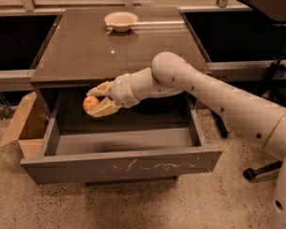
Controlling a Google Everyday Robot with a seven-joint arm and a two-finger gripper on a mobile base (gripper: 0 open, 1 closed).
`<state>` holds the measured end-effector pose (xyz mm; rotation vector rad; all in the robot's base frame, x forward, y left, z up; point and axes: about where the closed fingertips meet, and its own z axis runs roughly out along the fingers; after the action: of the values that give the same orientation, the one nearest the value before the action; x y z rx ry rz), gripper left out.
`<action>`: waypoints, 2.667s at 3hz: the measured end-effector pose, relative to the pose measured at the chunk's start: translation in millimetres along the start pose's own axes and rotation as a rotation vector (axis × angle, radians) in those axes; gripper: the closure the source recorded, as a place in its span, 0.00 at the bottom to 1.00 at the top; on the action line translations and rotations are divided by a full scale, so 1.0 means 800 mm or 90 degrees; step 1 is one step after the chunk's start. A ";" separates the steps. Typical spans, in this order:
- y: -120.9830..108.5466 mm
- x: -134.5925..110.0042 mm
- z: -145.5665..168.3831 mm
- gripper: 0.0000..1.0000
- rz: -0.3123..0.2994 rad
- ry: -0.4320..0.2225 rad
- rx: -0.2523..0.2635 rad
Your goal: Pick orange from top drawer and place on counter
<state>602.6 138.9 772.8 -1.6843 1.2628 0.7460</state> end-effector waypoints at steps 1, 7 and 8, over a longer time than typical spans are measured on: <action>0.003 -0.054 -0.026 1.00 -0.055 0.016 0.009; -0.178 -0.039 -0.119 1.00 0.010 -0.027 0.204; -0.203 -0.021 -0.120 1.00 0.035 -0.032 0.216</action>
Offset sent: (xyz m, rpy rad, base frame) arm -0.0245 -0.0153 0.1257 -0.0577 -0.2322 0.0247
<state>748.7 75.7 875.5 -1.3533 1.3214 0.5657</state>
